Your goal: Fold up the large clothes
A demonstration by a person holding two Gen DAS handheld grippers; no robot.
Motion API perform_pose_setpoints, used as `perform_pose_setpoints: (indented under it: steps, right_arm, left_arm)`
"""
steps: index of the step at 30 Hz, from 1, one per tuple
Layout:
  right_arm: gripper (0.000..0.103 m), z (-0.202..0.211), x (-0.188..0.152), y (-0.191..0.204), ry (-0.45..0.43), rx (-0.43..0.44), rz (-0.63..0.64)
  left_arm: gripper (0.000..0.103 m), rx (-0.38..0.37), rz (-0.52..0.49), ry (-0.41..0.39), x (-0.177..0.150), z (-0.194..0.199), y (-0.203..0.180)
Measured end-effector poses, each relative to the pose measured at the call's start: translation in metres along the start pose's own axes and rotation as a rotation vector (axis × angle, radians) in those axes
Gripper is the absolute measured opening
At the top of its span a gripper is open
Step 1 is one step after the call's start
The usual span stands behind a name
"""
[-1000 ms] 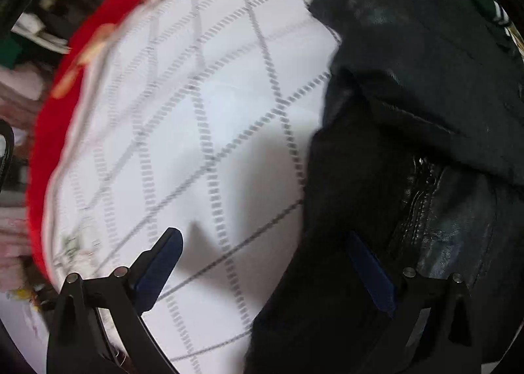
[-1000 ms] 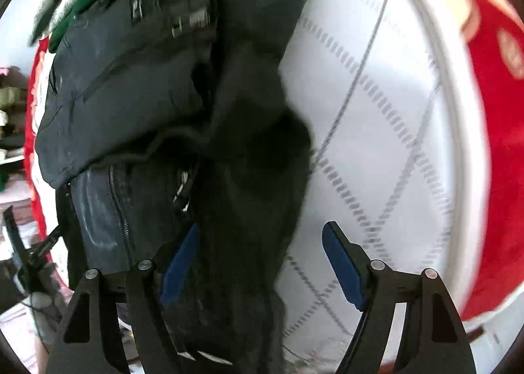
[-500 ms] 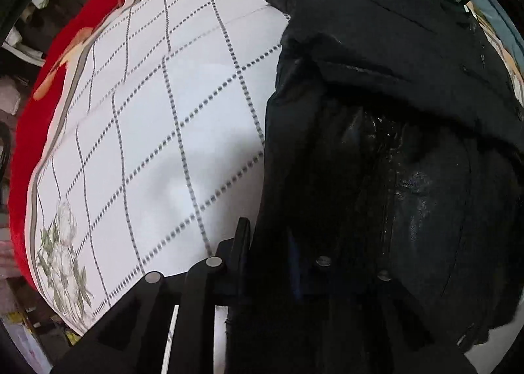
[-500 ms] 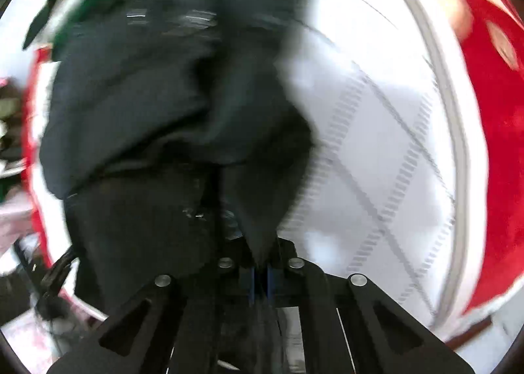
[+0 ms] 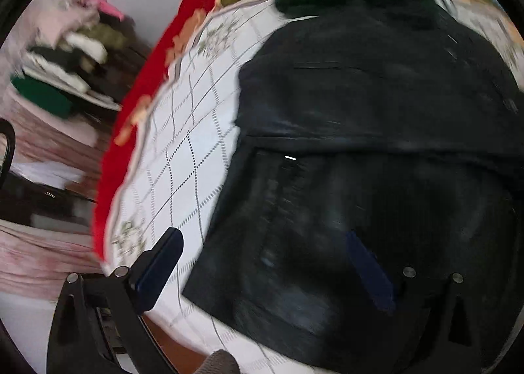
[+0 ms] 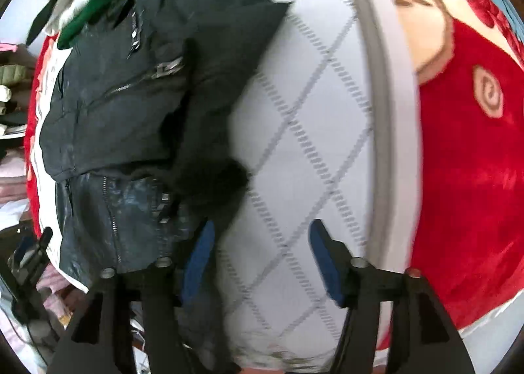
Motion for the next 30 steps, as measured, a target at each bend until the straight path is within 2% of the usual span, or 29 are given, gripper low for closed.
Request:
perform_pose_setpoints:
  steps: [1,2,7,10,12,15,20,22,23,24,26,28,30]
  right_arm:
    - [0.092,0.003,0.004,-0.009,0.007,0.014,-0.001]
    - [0.103,0.008,0.008,-0.024,0.011,0.028,0.002]
    - [0.103,0.033,0.018,-0.100,-0.018,-0.023,0.050]
    - [0.103,0.040,0.022,-0.147,-0.032,-0.054,0.016]
    - [0.103,0.041,0.025,-0.168,-0.026,-0.062,-0.013]
    - [0.103,0.035,0.029,-0.189,-0.002,-0.052,-0.053]
    - [0.103,0.027,0.045,-0.186,0.009,0.004,-0.045]
    - [0.103,0.020,0.056,-0.174,0.009,0.076,-0.047]
    - [0.103,0.015,0.062,-0.164,0.009,0.134,-0.045]
    - [0.103,0.009,0.070,-0.150,0.010,0.216,-0.040]
    - [0.103,0.000,0.080,-0.127,0.021,0.326,-0.034]
    - [0.103,-0.014,0.092,-0.099,0.038,0.483,-0.042]
    - [0.103,-0.030,0.094,-0.077,0.056,0.565,-0.063]
  left_arm:
    - [0.102,0.029,-0.026,0.004,-0.006,0.019,-0.029]
    - [0.102,0.049,-0.043,0.003,-0.013,0.034,-0.042]
    - [0.102,0.074,-0.170,0.005,-0.035,0.089,-0.159]
    - [0.102,0.063,-0.215,0.014,-0.048,0.097,-0.210]
    - [0.102,0.079,-0.254,0.048,-0.054,0.091,-0.244]
    - [0.103,0.108,-0.265,0.115,-0.050,0.062,-0.261]
    - [0.102,0.114,-0.172,0.103,-0.028,0.046,-0.234]
    - [0.081,0.110,-0.146,0.096,-0.022,0.042,-0.226]
    - [0.050,0.070,-0.130,0.100,-0.021,0.042,-0.221]
    - [0.024,0.022,-0.114,0.103,-0.020,0.041,-0.215]
    - [0.009,-0.027,-0.109,0.080,-0.019,0.050,-0.211]
    - [0.006,-0.058,-0.099,0.043,-0.021,0.062,-0.203]
    - [0.005,-0.083,-0.092,0.011,-0.020,0.071,-0.200]
Point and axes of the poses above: each gripper's, at about its wrist camera, not at the fingertips, and z roughly against the way its jaws point, y to its left, x to its top, the point moved 1 cm from there along -z, roughly the way its jaws point, and after that the axes turned 7 degrees about -z, right-handed, at the moved point
